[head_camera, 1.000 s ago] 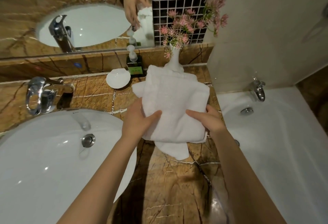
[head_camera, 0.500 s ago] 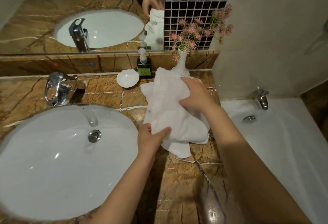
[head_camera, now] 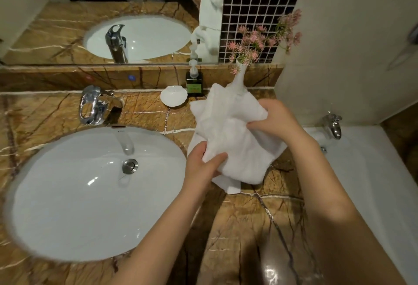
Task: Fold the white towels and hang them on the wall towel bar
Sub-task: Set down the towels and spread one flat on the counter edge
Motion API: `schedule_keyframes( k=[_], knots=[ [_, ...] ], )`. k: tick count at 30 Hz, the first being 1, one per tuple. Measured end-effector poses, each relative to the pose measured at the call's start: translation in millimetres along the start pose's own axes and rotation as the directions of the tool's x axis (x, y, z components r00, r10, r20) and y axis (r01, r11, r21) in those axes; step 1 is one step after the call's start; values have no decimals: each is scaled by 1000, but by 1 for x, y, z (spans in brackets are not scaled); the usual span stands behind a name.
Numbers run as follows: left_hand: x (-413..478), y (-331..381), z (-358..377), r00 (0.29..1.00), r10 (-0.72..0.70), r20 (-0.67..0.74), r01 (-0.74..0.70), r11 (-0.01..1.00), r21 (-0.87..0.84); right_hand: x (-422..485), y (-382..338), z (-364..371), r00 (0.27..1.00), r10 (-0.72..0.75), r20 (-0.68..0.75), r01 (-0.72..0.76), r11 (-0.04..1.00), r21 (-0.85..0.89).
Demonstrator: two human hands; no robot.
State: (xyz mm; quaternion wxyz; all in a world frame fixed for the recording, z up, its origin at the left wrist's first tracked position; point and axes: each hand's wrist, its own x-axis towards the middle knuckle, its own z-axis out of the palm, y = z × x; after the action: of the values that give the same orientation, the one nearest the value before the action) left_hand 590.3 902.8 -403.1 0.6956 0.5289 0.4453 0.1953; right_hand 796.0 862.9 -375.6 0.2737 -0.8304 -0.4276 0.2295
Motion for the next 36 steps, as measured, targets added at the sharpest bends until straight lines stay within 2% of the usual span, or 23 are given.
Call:
schedule_keyframes(
  k=[2,5,7,10,12,15,17,20,21,22,23,24,25,26,27,29,32,34,36],
  knots=[
    [-9,-2,-13,999,-33,12,33,997,-70,-19,-12,-6,1000,19,-21,-20,1000,-24],
    [-21,-11,-34,978,-206,43,211,949,-236,-57,-43,-6,997,18,-74,-24,996,-82],
    [-31,-18,-49,941,-331,74,337,891,-305,-85,-66,9,997,22,-74,-30,993,-111],
    [-50,-29,-67,871,-473,133,489,814,-313,-121,-92,51,998,50,-29,-55,974,-218],
    [-65,-37,-77,840,-492,230,542,742,-394,-136,-100,81,998,67,-11,-67,970,-235],
    [-83,-44,-91,833,-418,363,553,647,-525,-157,-111,125,993,116,33,-105,966,-236],
    [-88,-51,-100,856,-390,340,517,676,-525,-169,-116,149,985,132,107,-106,969,-225],
    [-86,-68,-111,882,-445,154,464,770,-438,-173,-110,158,907,186,379,-182,982,-48],
    [-87,-73,-116,887,-448,107,450,791,-415,-169,-103,156,887,194,419,-219,976,12],
    [-87,-76,-119,899,-431,74,425,819,-387,-164,-96,154,893,216,395,-248,968,32],
    [-88,-78,-122,918,-394,54,386,852,-353,-157,-88,154,920,242,308,-248,968,-19],
    [-90,-79,-123,941,-337,35,333,899,-284,-149,-81,155,953,229,196,-202,968,-151],
    [-92,-79,-124,964,-267,14,265,946,-185,-139,-77,158,980,149,132,-104,949,-297],
    [-94,-76,-124,980,-199,-1,198,977,-79,-129,-74,161,990,27,140,31,915,-402],
    [-96,-71,-123,992,-127,-3,128,992,20,-119,-73,163,976,-90,200,175,867,-467],
    [-96,-64,-121,999,-1,37,-6,980,198,-96,-69,167,909,-191,369,380,743,-551],
    [-91,-62,-120,991,39,132,-81,940,332,-77,-67,168,828,-165,535,511,614,-602],
    [-89,-57,-123,986,34,165,-94,923,373,-77,-68,166,803,-157,575,546,582,-602],
    [-91,-49,-130,974,107,201,-182,898,401,-82,-66,160,805,-177,567,548,587,-595]
  ],
)
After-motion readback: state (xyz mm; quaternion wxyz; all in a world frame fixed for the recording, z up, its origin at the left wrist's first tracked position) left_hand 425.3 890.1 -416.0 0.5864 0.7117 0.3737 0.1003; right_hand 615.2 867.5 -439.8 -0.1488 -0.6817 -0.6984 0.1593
